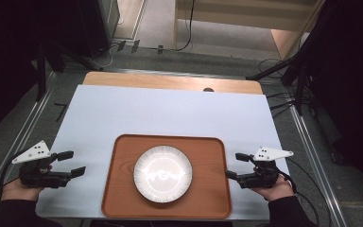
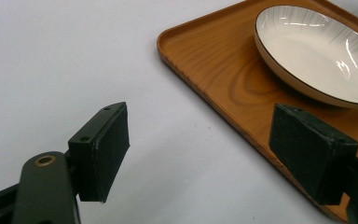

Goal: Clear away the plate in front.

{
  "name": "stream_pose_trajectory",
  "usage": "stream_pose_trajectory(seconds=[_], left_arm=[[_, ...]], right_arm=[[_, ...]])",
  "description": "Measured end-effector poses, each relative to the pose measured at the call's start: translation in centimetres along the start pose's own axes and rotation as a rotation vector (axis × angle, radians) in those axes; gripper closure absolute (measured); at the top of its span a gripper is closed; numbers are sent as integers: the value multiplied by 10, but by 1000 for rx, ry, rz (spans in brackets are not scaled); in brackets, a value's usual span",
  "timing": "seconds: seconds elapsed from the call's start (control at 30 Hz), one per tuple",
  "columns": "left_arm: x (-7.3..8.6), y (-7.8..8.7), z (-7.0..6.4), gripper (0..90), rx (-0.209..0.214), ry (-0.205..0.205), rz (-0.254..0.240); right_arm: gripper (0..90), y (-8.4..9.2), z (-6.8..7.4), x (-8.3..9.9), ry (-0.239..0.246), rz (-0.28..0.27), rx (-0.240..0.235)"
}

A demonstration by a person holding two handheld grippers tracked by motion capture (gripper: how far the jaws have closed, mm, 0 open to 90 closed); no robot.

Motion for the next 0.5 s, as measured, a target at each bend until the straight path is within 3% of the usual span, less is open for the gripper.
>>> stream_pose_trajectory(seconds=[0.5], left_arm=[[1,0,0,204,0,-1,6]], right_arm=[[192,0,0,0,1,4,-3]])
Point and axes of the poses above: each handheld gripper's, and its own axes: y roughly backward along the jaws, x roughly out of its underside, z roughly to its left, the point moved 6 cm from there along -y, roughly forward along the jaws, and after that the axes turned 6 degrees about -y, right-handed, at the moved point
